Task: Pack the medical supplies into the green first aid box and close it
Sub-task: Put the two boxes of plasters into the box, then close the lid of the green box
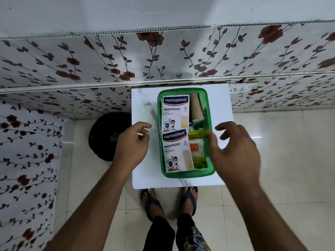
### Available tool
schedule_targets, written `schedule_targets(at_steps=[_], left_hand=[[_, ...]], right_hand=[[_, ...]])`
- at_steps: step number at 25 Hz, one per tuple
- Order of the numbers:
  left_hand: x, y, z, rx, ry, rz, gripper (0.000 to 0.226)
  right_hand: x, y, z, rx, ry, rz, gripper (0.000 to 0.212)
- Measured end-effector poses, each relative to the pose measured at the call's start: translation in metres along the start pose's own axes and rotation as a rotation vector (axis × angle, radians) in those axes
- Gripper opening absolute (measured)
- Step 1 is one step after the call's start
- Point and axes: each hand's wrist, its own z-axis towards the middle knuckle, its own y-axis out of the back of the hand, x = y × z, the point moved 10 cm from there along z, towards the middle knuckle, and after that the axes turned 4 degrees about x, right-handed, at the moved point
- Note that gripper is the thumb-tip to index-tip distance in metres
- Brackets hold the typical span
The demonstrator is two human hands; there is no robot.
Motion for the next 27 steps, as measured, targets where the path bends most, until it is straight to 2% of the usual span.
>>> schedule_targets(at_steps=[1, 3, 4, 5, 8, 11, 14, 17, 20, 24, 27], left_hand=[[0.008, -0.008, 0.002, 0.051, 0.057, 0.002, 0.022], [0.019, -0.026, 0.004, 0.155, 0.13, 0.003, 0.02], [0.021, -0.035, 0.005, 0.196, 0.159, -0.016, 0.021], [0.023, -0.042, 0.005, 0.226, 0.185, -0.041, 0.021], [0.029, -0.051, 0.008, 0.237, 0.246, -0.108, 0.021], [0.029, -0.05, 0.013, 0.194, 0.271, -0.133, 0.021], [0.023, -0.051, 0.017, 0.175, 0.277, -0.072, 0.019], [0.012, -0.053, 0.018, 0.182, 0.227, 0.045, 0.007], [0.0, -0.028, 0.011, 0.097, 0.24, -0.003, 0.021], [-0.047, 0.053, -0.023, -0.169, 0.077, 0.232, 0.03], [-0.103, 0.069, -0.056, -0.199, -0.114, 0.39, 0.03]], right_hand=[[-0.015, -0.003, 0.007, 0.037, -0.054, 0.016, 0.039], [-0.032, -0.035, 0.016, 0.298, -0.085, 0.014, 0.048], [-0.033, -0.051, 0.016, 0.405, -0.068, 0.022, 0.046], [-0.032, -0.06, 0.016, 0.442, -0.041, 0.023, 0.038], [-0.028, -0.06, 0.023, 0.352, 0.067, -0.023, 0.018], [-0.028, -0.055, 0.021, 0.292, 0.126, 0.004, 0.017], [-0.04, -0.043, 0.022, 0.269, 0.08, 0.149, 0.015], [-0.054, -0.027, 0.023, 0.248, 0.017, 0.221, 0.012], [-0.061, -0.015, 0.022, 0.242, -0.015, 0.222, 0.013], [-0.059, -0.022, 0.017, 0.27, -0.007, 0.193, 0.02], [-0.048, -0.047, 0.014, 0.327, 0.002, 0.244, 0.023]])
